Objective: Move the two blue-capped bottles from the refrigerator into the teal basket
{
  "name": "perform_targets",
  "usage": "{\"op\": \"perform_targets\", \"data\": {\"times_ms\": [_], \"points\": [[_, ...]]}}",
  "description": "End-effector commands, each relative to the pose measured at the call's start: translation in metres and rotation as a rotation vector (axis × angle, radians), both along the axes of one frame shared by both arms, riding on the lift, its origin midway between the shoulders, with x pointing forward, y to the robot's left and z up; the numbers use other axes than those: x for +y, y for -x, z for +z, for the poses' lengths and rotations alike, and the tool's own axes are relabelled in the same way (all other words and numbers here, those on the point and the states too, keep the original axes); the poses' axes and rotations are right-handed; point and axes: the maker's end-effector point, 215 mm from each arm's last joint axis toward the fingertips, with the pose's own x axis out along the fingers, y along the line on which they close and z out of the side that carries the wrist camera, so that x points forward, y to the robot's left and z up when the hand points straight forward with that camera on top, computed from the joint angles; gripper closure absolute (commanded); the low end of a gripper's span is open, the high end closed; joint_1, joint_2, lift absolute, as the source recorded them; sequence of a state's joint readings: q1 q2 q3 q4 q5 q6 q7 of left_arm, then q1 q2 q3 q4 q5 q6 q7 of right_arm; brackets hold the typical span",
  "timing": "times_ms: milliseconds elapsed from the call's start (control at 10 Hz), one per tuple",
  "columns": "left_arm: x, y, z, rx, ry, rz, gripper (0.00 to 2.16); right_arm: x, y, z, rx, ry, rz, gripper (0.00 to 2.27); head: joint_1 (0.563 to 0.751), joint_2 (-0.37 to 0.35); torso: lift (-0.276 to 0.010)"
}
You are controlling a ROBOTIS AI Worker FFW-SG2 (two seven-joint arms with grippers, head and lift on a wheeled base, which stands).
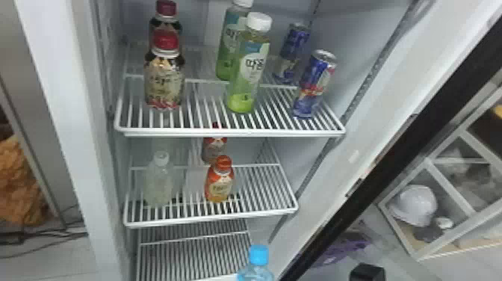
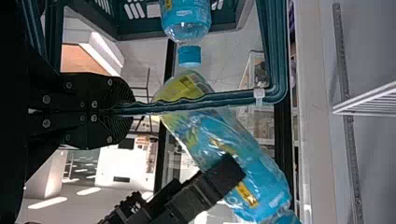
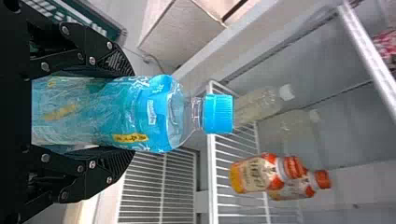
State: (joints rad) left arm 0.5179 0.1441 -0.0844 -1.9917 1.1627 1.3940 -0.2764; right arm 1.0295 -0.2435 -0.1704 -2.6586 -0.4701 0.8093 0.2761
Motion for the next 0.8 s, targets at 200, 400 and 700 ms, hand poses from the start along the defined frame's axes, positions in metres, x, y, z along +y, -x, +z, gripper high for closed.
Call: {"op": "perform_targets", "data": {"times_ms": [200,400,700], "points": [[0.000,0.000,0.000,0.000,-0.002,0.000,1.18,-0.005,0.011,-0.004,0.038,0.025,0.011,0.63,0.695,-0.350,-0.136],[0.000,-0.001,0.000,0.000,-0.001,0.002,1.18,0.001,0.025,-0.014,0.093,0.019,0.022,0.63,0.695,-0.350,-0.136],[0.000,-0.001,0.000,-0.002,-0.001,0.004,1.18,0.001,0.036,-0.027,0.148,0.011,0.030,0.57,0.695,-0.350,-0.136]]}}
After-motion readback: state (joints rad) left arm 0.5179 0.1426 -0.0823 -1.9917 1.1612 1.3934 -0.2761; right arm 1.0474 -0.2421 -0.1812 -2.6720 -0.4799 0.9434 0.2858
